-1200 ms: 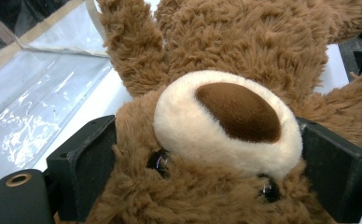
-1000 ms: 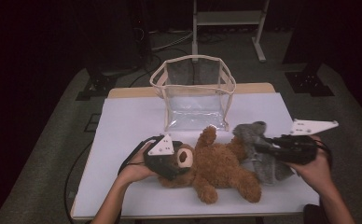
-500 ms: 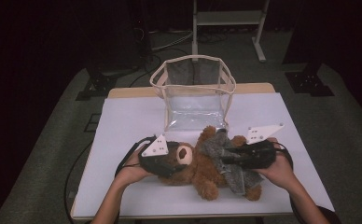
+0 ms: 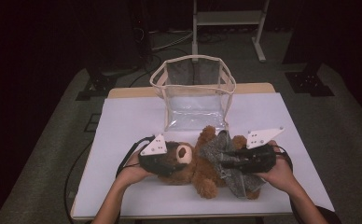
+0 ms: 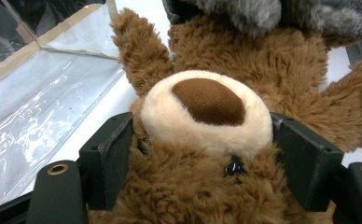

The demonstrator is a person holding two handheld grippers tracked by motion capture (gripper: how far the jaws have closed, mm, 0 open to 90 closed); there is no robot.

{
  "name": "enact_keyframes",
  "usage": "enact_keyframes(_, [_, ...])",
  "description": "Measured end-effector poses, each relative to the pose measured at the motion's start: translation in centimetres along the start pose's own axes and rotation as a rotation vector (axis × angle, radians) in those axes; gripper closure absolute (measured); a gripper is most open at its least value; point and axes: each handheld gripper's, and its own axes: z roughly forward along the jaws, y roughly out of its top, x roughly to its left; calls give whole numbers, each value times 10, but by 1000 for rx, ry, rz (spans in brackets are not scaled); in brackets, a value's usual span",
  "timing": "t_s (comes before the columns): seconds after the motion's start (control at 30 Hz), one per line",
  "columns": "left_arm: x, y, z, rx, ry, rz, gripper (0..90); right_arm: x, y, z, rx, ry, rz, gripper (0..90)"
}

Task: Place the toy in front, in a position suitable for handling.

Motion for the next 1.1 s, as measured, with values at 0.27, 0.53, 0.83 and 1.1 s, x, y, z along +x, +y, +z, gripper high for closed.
enact_keyframes(0.27, [1, 1, -3, 2, 14, -9, 253, -15, -24, -24, -40, -61, 72, 668])
enact_keyframes(0.53, [2, 0, -2, 5, 21, -14, 205, -15, -43, -40, -62, -71, 130, 670])
enact_keyframes(0.83, [1, 0, -2, 14, 13, -10, 202, -1, -45, -42, -68, -52, 87, 670])
enact_keyframes(1.1, [0, 0, -1, 13, -3, -6, 204, -15, -38, -50, -95, -62, 117, 671])
